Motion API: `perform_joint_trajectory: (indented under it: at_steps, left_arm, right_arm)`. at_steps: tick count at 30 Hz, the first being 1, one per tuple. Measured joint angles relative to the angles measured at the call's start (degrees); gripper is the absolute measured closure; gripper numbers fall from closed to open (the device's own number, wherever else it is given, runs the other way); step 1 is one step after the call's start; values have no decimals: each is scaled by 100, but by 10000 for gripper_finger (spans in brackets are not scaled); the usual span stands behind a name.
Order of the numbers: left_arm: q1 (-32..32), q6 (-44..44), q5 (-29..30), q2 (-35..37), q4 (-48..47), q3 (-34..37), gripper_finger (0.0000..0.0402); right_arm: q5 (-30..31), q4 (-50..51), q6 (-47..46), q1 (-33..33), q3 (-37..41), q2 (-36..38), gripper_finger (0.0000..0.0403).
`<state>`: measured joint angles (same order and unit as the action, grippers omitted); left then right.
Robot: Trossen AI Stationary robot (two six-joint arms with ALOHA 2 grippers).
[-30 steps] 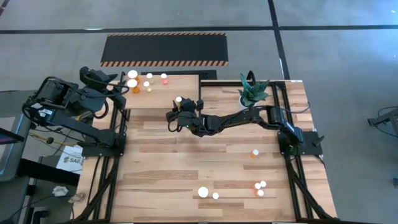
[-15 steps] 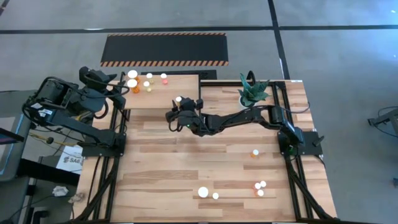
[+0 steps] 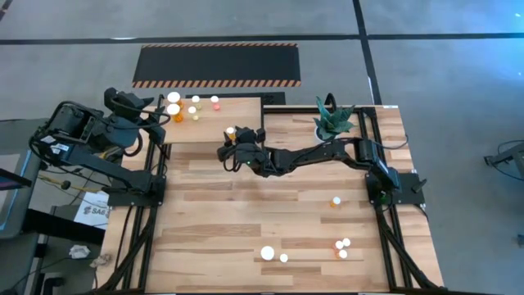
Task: Pick and place medicine bottles onto shelf by color
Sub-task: Put the top small orange pill bottle on the shelf
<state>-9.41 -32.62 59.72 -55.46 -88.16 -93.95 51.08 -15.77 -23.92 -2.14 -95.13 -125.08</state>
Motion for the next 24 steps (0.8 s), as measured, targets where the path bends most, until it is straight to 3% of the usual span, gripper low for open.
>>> perform_joint_trajectory:
  at_steps: [15,24]
  left_arm:
    - [2,-7,-2,0,-2,0,228]
    - [1,-46,-93,0,-117,0,228]
  right_arm:
    - [-2,148,44,-18,-394,-11,151]
    - [-5,1797,46,23,-1260,-13,151]
